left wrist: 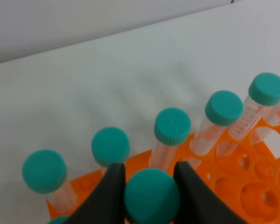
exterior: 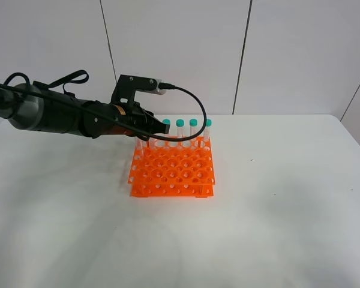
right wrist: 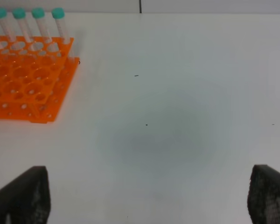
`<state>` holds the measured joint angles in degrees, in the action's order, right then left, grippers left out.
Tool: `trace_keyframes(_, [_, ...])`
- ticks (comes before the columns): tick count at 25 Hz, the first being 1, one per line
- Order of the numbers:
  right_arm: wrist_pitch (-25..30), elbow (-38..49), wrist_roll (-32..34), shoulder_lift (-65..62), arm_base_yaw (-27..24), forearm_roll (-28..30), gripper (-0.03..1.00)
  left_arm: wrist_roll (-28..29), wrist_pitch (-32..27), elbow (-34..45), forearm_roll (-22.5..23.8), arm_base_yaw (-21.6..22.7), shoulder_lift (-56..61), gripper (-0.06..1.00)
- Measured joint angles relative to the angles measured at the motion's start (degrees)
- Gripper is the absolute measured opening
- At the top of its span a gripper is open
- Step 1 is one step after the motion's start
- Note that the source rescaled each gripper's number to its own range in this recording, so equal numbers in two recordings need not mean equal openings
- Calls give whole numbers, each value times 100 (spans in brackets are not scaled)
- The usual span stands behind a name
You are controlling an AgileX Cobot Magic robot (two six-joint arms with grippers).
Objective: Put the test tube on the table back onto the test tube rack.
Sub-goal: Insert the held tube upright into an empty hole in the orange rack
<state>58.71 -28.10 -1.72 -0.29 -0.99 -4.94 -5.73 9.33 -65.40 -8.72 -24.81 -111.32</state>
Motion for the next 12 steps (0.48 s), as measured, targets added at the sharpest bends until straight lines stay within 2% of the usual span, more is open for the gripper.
trace_keyframes(12, [0,0,0,0,0,0,92,12,106,0,0,0,-72,0])
